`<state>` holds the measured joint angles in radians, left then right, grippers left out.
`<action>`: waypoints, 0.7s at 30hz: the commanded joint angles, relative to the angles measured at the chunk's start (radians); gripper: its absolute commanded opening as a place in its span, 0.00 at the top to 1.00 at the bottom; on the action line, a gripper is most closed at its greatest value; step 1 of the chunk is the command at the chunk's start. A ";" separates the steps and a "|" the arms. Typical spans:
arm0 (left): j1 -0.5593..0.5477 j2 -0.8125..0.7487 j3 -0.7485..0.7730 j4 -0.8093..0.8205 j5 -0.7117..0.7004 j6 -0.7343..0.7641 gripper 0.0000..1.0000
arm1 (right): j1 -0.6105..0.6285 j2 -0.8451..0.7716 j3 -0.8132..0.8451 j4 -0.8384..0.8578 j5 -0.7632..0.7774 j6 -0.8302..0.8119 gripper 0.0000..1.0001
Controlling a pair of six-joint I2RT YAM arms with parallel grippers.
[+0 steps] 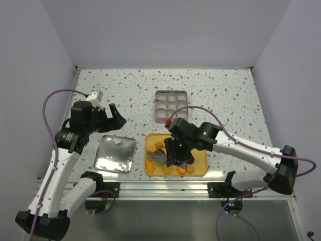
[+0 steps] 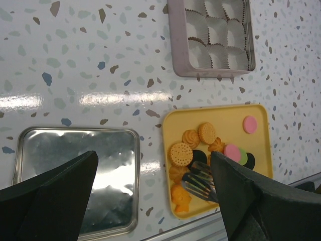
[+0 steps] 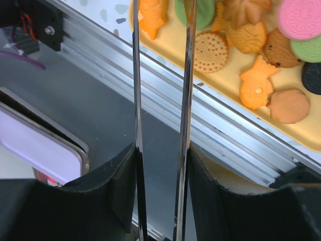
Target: Pack the cookies
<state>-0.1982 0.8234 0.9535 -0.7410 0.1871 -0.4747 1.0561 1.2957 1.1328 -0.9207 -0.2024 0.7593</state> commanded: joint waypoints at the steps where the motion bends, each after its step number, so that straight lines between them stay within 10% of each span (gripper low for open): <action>1: -0.004 0.010 0.007 0.035 0.015 0.021 0.00 | 0.002 -0.010 0.019 -0.061 0.067 -0.009 0.55; 21: -0.004 0.014 0.016 0.031 0.002 0.030 0.00 | 0.004 0.126 0.082 -0.020 0.109 0.014 0.55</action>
<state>-0.1982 0.8398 0.9535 -0.7403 0.1867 -0.4675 1.0569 1.4174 1.1667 -0.9386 -0.1211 0.7639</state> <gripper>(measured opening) 0.997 0.455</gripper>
